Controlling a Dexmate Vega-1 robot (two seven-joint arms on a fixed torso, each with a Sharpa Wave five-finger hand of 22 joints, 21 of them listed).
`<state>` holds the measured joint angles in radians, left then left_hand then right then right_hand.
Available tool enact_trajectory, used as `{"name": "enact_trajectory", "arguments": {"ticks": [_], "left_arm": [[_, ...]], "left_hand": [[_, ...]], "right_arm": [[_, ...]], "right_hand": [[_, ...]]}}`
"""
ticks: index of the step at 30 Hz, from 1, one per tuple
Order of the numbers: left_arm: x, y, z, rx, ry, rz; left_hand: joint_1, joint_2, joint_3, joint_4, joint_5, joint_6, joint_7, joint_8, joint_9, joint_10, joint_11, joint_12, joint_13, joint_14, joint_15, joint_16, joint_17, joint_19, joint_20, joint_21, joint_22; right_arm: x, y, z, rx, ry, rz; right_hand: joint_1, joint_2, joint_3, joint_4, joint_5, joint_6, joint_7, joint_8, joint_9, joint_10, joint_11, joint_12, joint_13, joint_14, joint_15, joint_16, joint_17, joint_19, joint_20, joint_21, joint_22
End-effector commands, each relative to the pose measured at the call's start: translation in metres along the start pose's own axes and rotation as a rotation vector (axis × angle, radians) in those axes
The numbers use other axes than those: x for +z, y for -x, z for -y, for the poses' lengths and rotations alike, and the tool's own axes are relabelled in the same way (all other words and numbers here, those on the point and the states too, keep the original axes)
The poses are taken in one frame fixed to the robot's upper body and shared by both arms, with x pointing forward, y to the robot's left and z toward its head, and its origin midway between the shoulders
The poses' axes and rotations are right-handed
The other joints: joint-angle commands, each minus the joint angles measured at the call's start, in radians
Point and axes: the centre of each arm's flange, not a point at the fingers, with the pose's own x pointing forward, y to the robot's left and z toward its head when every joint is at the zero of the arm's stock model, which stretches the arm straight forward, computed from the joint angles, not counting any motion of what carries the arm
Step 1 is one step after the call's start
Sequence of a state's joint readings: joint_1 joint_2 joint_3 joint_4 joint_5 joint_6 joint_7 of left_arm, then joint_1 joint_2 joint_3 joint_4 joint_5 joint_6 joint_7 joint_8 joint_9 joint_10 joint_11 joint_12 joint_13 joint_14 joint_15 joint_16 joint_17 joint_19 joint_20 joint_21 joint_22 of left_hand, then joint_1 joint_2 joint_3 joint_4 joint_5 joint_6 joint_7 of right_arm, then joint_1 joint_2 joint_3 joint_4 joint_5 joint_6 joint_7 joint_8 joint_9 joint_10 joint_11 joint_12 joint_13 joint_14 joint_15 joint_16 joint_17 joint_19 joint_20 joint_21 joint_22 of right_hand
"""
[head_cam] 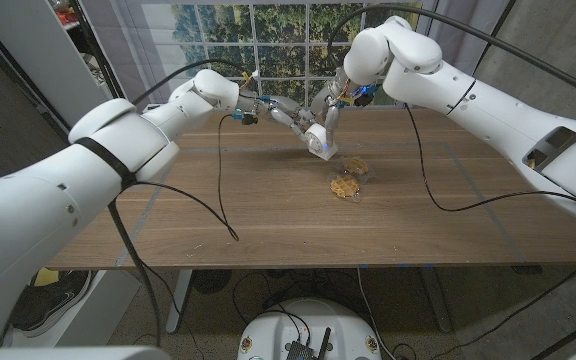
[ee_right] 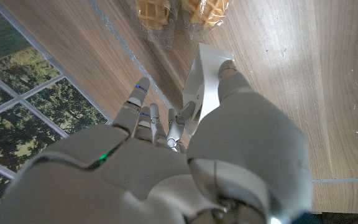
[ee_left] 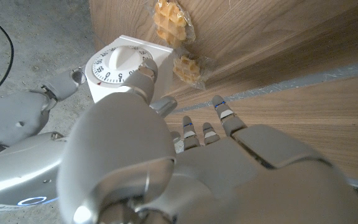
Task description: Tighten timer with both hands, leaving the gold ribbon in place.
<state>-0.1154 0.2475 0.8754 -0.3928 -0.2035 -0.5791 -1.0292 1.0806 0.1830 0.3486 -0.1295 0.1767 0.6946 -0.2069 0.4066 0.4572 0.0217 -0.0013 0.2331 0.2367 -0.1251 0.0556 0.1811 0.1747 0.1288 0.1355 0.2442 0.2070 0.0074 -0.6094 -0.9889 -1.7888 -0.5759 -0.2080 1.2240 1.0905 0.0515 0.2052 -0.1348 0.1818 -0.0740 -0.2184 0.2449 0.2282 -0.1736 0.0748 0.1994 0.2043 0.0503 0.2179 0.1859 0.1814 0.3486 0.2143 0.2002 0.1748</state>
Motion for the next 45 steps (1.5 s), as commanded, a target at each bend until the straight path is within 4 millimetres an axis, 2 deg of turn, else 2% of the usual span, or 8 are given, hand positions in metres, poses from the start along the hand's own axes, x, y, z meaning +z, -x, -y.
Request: {"name": "enact_trajectory", "arguments": {"ticks": [1, 10, 16, 22, 28, 29, 41, 45], "left_arm": [[0.002, 0.004, 0.0, -0.004, -0.007, 0.02], [-0.003, 0.007, 0.0, 0.021, 0.005, 0.02], [-0.008, 0.01, -0.001, 0.056, 0.029, 0.022], [-0.016, 0.014, -0.003, 0.091, 0.084, 0.023], [-0.02, 0.017, -0.005, 0.106, 0.116, 0.011], [-0.021, 0.018, -0.005, 0.106, 0.115, 0.006], [-0.02, 0.019, -0.005, 0.059, 0.095, -0.022], [-0.019, 0.026, -0.005, 0.054, 0.091, 0.003]], "left_hand": [[0.001, 0.006, 0.039, 0.033, -0.003, 0.099, 0.096, 0.019, 0.12, 0.005, -0.002, 0.004, 0.002, 0.003, 0.0, 0.005, 0.002, -0.002, 0.003, 0.007, 0.003], [0.001, 0.006, 0.04, 0.033, -0.003, 0.102, 0.096, 0.018, 0.121, 0.007, -0.001, 0.006, 0.001, 0.005, -0.001, 0.006, 0.002, -0.001, 0.003, 0.009, 0.003], [-0.002, 0.001, 0.038, 0.033, -0.002, 0.1, 0.101, 0.012, 0.117, 0.019, -0.005, 0.011, 0.0, 0.018, -0.002, 0.01, 0.002, 0.002, 0.002, 0.011, 0.003], [-0.137, -0.09, -0.068, 0.075, -0.001, -0.018, 0.141, -0.071, 0.086, 0.019, -0.019, 0.016, 0.001, 0.033, -0.003, 0.01, 0.006, 0.007, -0.011, 0.013, 0.0], [-0.223, -0.146, -0.133, 0.099, 0.007, -0.025, 0.171, -0.107, 0.053, 0.021, -0.024, 0.02, 0.001, 0.041, -0.004, 0.011, 0.009, 0.008, -0.013, 0.011, -0.002], [-0.241, -0.163, -0.149, 0.102, 0.008, -0.015, 0.173, -0.112, 0.045, 0.027, -0.039, 0.022, 0.001, 0.043, -0.018, 0.012, 0.009, 0.011, -0.026, 0.011, -0.003], [-0.252, -0.184, -0.168, 0.095, 0.013, -0.045, 0.201, -0.149, 0.017, 0.011, -0.015, 0.016, -0.001, 0.033, -0.001, 0.008, 0.009, 0.003, -0.012, 0.005, -0.004], [-0.262, -0.193, -0.178, 0.096, 0.015, -0.022, 0.217, -0.149, 0.006, 0.027, -0.02, 0.022, -0.002, 0.041, -0.004, 0.011, 0.009, 0.003, -0.012, 0.005, -0.004]], "right_arm": [[0.006, -0.004, -0.006, 0.033, 0.006, 0.008], [0.005, -0.006, -0.005, 0.023, 0.001, 0.039], [-0.002, -0.007, -0.006, -0.018, -0.025, 0.069], [-0.01, -0.008, -0.009, -0.046, -0.075, 0.101], [-0.014, -0.008, -0.014, -0.058, -0.108, 0.124], [-0.015, -0.007, -0.014, -0.06, -0.114, 0.126], [-0.021, -0.005, -0.019, -0.084, -0.143, 0.121], [-0.025, -0.003, -0.021, -0.089, -0.166, 0.101]], "right_hand": [[0.001, 0.005, 0.0, -0.007, 0.004, 0.077, -0.003, 0.034, 0.013, -0.115, -0.016, 0.013, -0.003, 0.002, 0.001, 0.0, 0.0, 0.01, 0.002, 0.003, 0.003], [0.005, 0.016, 0.003, -0.007, 0.001, 0.175, -0.003, 0.073, 0.033, -0.089, -0.03, 0.018, -0.005, -0.001, 0.001, 0.0, 0.0, 0.012, 0.003, 0.0, 0.003], [0.024, 0.028, 0.008, -0.013, -0.001, 0.312, -0.002, 0.132, 0.067, -0.043, -0.067, 0.024, -0.006, 0.029, -0.003, 0.005, -0.002, 0.034, 0.002, 0.005, 0.004], [0.036, 0.028, 0.009, -0.017, 0.001, 0.358, -0.002, 0.15, 0.079, -0.007, -0.08, 0.031, -0.006, 0.051, -0.008, 0.009, -0.003, 0.049, 0.001, 0.008, 0.005], [0.043, 0.027, 0.01, -0.019, 0.002, 0.387, -0.002, 0.162, 0.085, 0.006, -0.084, 0.032, -0.007, 0.056, -0.012, 0.007, -0.003, 0.057, 0.001, 0.009, 0.005], [0.043, 0.027, 0.01, -0.019, 0.002, 0.389, -0.002, 0.163, 0.086, 0.007, -0.085, 0.032, -0.007, 0.056, -0.012, 0.007, -0.003, 0.058, 0.001, 0.009, 0.005], [0.05, 0.027, 0.011, -0.02, 0.003, 0.407, -0.002, 0.17, 0.091, 0.012, -0.088, 0.029, -0.007, 0.057, -0.016, 0.005, -0.003, 0.063, 0.001, 0.01, 0.005], [0.053, 0.029, 0.011, -0.019, 0.003, 0.424, -0.002, 0.177, 0.094, 0.02, -0.091, 0.03, -0.007, 0.059, -0.018, 0.005, -0.003, 0.065, 0.001, 0.009, 0.004]]}}
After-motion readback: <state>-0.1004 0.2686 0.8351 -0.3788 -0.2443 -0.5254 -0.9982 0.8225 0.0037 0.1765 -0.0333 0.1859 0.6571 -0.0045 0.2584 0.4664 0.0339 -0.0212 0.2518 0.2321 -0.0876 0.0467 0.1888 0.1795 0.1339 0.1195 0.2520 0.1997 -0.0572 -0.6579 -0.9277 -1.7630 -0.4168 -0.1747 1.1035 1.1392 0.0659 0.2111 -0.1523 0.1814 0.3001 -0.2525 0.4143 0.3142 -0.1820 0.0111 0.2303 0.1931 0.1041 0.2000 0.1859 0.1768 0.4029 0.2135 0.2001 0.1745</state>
